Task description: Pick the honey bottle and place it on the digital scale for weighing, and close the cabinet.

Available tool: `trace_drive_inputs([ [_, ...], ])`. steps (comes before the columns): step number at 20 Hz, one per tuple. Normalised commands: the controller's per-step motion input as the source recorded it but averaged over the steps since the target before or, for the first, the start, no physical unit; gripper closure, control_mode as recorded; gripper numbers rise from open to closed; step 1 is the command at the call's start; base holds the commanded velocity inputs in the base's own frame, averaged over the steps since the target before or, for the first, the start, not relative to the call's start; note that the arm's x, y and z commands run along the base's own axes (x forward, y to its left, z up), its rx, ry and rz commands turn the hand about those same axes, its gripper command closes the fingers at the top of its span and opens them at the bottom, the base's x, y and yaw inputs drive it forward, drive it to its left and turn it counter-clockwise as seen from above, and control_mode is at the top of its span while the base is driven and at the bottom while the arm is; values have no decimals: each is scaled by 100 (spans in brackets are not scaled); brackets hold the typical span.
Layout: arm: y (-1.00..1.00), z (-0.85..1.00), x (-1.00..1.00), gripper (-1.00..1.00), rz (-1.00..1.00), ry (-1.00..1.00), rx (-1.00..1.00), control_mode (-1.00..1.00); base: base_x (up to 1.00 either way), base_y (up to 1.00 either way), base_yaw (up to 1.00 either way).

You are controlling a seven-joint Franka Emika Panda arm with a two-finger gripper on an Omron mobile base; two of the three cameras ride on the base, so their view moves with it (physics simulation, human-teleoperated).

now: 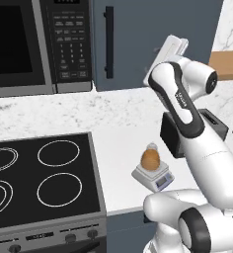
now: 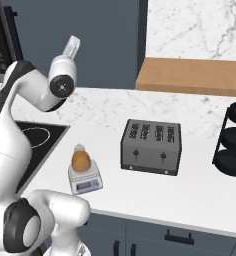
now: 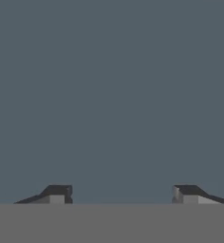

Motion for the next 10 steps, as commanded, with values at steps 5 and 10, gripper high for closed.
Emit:
trace_drive_inputs([
  [5, 0, -10, 64, -100, 0, 0, 0, -100, 0, 0, 0],
  [10, 0, -7, 53, -100, 0, 0, 0, -100, 0, 0, 0],
])
